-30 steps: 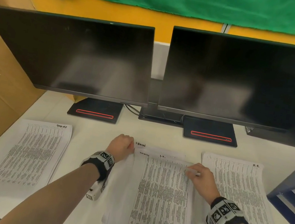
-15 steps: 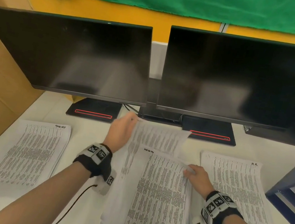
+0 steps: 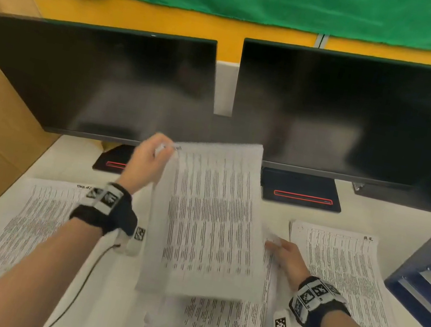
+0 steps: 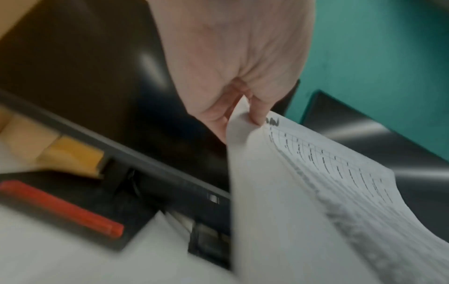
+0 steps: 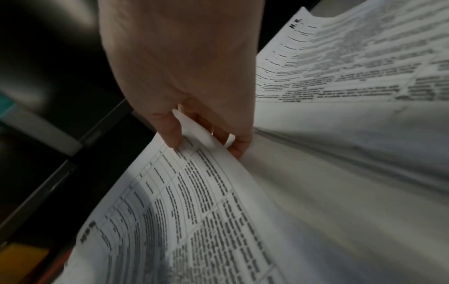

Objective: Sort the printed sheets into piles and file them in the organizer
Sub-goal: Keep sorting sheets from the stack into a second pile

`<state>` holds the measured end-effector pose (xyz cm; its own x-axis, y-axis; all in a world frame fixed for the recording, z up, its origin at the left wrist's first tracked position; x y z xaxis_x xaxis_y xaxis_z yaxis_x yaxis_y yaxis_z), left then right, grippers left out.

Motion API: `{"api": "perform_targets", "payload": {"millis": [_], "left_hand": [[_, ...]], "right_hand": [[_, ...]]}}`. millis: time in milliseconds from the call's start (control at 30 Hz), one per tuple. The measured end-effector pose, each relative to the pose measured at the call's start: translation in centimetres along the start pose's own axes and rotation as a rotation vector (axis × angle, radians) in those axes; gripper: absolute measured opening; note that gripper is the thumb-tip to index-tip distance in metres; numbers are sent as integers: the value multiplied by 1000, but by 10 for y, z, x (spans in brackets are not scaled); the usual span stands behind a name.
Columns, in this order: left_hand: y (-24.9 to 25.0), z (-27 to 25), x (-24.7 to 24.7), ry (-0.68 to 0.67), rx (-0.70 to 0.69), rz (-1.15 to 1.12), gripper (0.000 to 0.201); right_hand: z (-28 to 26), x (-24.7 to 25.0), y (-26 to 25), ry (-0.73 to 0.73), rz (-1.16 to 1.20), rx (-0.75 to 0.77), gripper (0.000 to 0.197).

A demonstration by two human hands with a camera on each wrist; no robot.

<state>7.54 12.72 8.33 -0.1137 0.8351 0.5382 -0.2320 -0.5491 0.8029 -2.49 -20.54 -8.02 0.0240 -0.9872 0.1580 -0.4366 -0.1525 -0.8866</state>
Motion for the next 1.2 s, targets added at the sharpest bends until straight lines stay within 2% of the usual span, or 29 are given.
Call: {"api": "perform_targets", "payload": {"millis": [67,167,267,333,400,467,533,600,633,767,833,1000,1067,1200], "left_hand": [[-21,-23,-40,-106,30,42,9],[-53,-49,-83,-175,93,107,12],[-69,-63,-110,-232,126,110,11],[-75,-68,-122,-234,147,105,12],[-75,-75,-132,-264,170,84,12],[-73,-77,-139,-294,205,36,17],[-75,-73,-135,-246,329,-62,26],[-86,-65,-126,-169,427,-83,26],[-90,-61,-122,-176,438,-53,23],[-90,-54,-124,-440,322,108,20],[-86,-52,-126,-509,239,212,17],[-88,-52,-131,-588,139,449,30],[-86,-53,-135,-617,82,518,28],[-73,-50,-132,-498,-35,544,10]], "right_hand": [[0,0,1,4,74,-79,22],[4,1,5,-12,228,-152,30],[2,-4,3,-116,361,-170,44],[-2,-9,-1,-227,359,-157,57],[-5,-11,-5,-242,265,-106,50],[-3,-7,-5,-147,109,-44,42],[0,-2,-3,-63,-17,25,25],[1,-2,-3,-75,-66,62,13],[0,-1,-3,-78,-75,65,12],[-3,3,-2,-84,-69,84,13],[-4,4,0,-76,-62,85,15],[-3,2,1,-70,-56,94,13],[-2,1,1,-68,-61,96,13],[-1,1,1,-61,-66,85,14]]}}
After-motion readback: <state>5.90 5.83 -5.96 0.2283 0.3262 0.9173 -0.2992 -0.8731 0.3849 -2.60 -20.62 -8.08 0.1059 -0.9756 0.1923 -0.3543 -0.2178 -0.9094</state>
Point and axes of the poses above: each hand's wrist, its own z-axis towards the middle knuckle, its own x-axis out of the back of the hand, y = z × x, the point moved 5 cm from there along z, towards the middle knuckle
